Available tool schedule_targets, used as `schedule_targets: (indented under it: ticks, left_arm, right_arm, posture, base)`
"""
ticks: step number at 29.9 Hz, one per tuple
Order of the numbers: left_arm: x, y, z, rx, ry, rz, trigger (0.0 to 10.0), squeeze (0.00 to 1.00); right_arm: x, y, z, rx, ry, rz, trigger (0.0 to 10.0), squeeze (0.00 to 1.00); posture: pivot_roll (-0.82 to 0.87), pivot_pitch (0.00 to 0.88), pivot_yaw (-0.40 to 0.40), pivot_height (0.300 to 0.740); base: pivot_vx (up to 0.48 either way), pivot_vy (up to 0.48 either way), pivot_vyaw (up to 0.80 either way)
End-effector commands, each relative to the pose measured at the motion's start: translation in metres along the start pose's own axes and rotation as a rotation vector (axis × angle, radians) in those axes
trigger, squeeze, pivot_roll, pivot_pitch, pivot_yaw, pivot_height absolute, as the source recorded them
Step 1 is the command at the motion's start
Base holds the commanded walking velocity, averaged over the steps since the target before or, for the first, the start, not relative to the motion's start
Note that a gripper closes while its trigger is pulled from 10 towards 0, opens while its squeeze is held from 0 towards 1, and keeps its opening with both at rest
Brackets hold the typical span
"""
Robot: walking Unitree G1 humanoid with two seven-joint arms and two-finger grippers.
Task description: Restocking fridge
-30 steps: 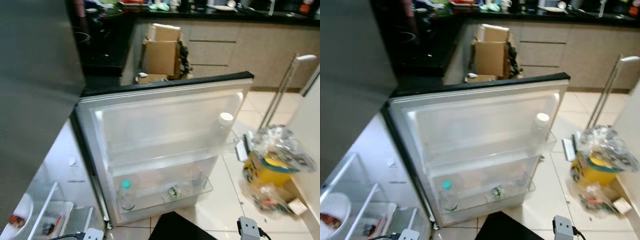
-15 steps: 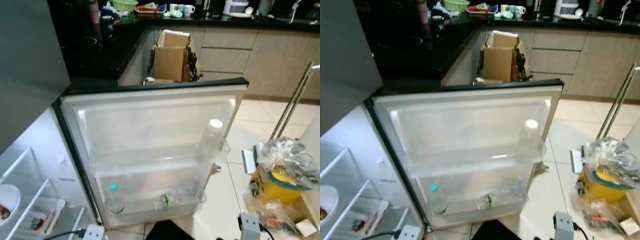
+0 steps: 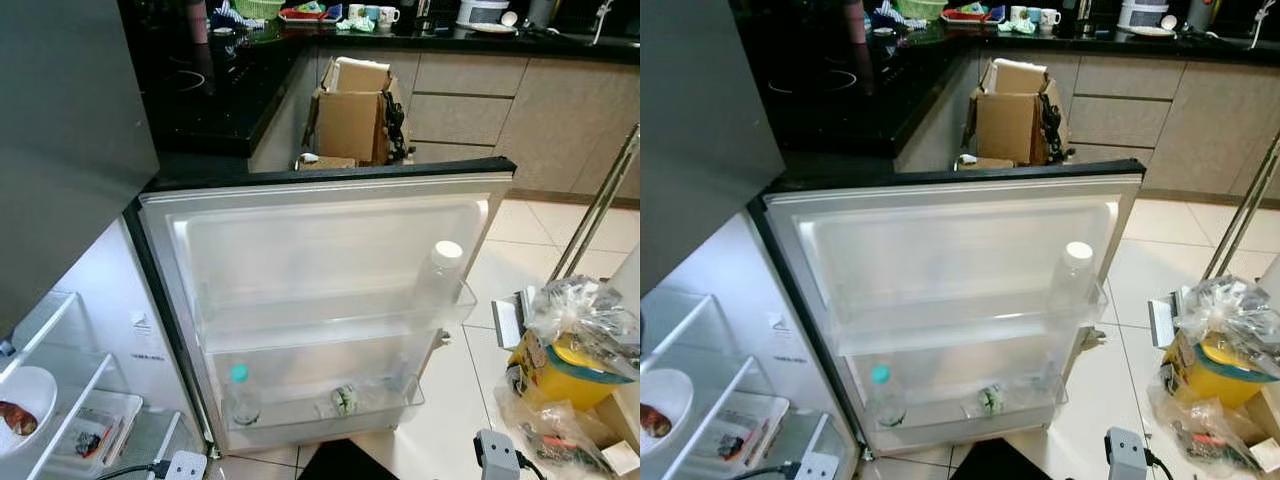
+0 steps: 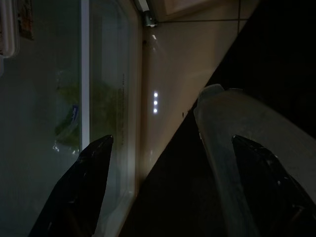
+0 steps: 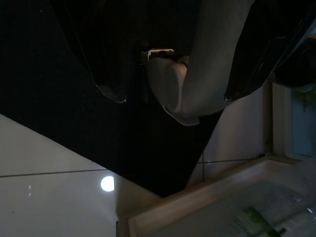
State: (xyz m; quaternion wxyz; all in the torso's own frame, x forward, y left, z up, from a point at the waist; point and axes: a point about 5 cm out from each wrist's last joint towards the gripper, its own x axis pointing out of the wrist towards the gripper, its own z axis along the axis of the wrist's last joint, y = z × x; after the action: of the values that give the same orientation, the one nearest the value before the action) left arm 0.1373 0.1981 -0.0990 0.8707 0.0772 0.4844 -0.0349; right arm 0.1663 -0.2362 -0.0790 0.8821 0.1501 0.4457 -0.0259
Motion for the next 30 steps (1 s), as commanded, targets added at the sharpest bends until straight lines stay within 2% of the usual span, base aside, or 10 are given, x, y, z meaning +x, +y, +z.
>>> schedule_targets:
  ticks: [1, 7, 22, 26, 30]
  left_arm:
    - [-0.001, -0.003, -0.007, -0.003, 0.032, -0.007, 10.0, 0.00]
    - [-0.001, -0.004, -0.007, -0.004, 0.031, -0.015, 10.0, 0.00]
    - [0.002, -0.005, 0.003, 0.006, 0.016, -0.027, 10.0, 0.00]
    - [0.003, -0.004, 0.008, 0.000, 0.008, -0.025, 10.0, 0.00]
    - [0.004, -0.003, 0.011, 0.005, 0.006, -0.027, 10.0, 0.00]
  right_arm:
    - [0.000, 0.001, 0.001, -0.011, -0.006, 0.011, 10.0, 0.00]
    - [0.000, 0.002, 0.001, -0.010, -0.005, 0.020, 10.0, 0.00]
    - [0.004, 0.008, 0.009, -0.018, -0.020, 0.045, 10.0, 0.00]
    - [0.004, 0.007, 0.011, 0.026, -0.030, 0.022, 10.0, 0.00]
    - [0.005, 0.008, 0.009, -0.032, 0.002, -0.032, 10.0, 0.00]
  posture:
    - [-0.05, 0.012, -0.044, 0.711]
    - [-0.05, 0.012, -0.045, 0.740]
    - [-0.05, 0.000, -0.047, 0.740]
    - [-0.05, 0.000, -0.044, 0.740]
    - [-0.04, 0.000, -0.042, 0.740]
  base:
    - [0.000, 0.000, 0.00]
    - [0.000, 0.000, 0.00]
    - [0.000, 0.000, 0.00]
    - [0.000, 0.000, 0.00]
    - [0.000, 0.000, 0.00]
